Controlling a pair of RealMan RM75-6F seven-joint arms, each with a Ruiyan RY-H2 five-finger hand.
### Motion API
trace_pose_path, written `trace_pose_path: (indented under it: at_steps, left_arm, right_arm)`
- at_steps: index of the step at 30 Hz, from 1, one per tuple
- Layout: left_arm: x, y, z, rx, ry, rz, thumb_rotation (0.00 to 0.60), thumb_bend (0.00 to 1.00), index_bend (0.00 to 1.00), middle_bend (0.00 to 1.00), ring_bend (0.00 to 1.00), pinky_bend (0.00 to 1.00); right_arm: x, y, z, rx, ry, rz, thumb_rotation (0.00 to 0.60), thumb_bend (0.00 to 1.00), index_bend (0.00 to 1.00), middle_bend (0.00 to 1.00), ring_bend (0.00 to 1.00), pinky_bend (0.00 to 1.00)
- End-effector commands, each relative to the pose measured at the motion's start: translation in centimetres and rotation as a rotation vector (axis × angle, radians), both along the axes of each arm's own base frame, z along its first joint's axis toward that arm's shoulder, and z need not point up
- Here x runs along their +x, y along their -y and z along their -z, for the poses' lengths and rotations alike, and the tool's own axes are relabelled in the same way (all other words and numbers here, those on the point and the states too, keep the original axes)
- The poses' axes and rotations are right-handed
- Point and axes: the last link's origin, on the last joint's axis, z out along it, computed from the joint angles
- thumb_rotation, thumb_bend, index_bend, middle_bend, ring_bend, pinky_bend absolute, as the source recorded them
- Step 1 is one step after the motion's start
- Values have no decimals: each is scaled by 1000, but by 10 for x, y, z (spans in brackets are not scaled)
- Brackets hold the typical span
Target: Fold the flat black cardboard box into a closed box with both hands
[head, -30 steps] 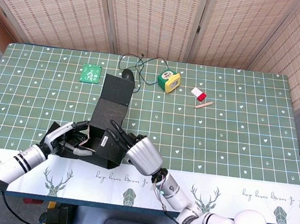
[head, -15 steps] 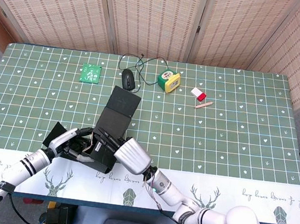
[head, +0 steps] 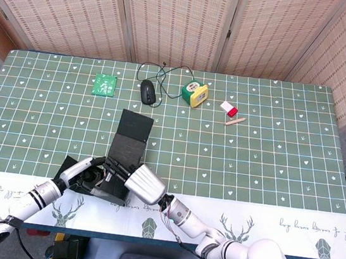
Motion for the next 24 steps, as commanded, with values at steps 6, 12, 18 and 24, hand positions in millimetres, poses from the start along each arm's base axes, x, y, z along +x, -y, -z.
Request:
trace_pose_path:
  at_steps: [6,12,18,24]
  left_arm:
    - [-3,2,9,-16,-22,24,600,94,234,281,673,981]
    - [-7,5,13,-18,-43,36,600,94,226,272,669,980]
    - [-10,8,15,-12,-55,59,600,94,199,251,661,979]
    - [-13,11,16,-6,-70,78,600,94,192,244,660,979]
  right_arm:
    - [1,-2,5,9,-25,-34,600,167,0,116,684,944]
    - [-2,-4,10,17,-50,-50,600,169,0,122,688,944]
    - [-5,-6,8,27,-39,-53,600,169,0,99,687,944]
    - [-11,-10,6,27,-36,-70,600,168,0,38,686,944]
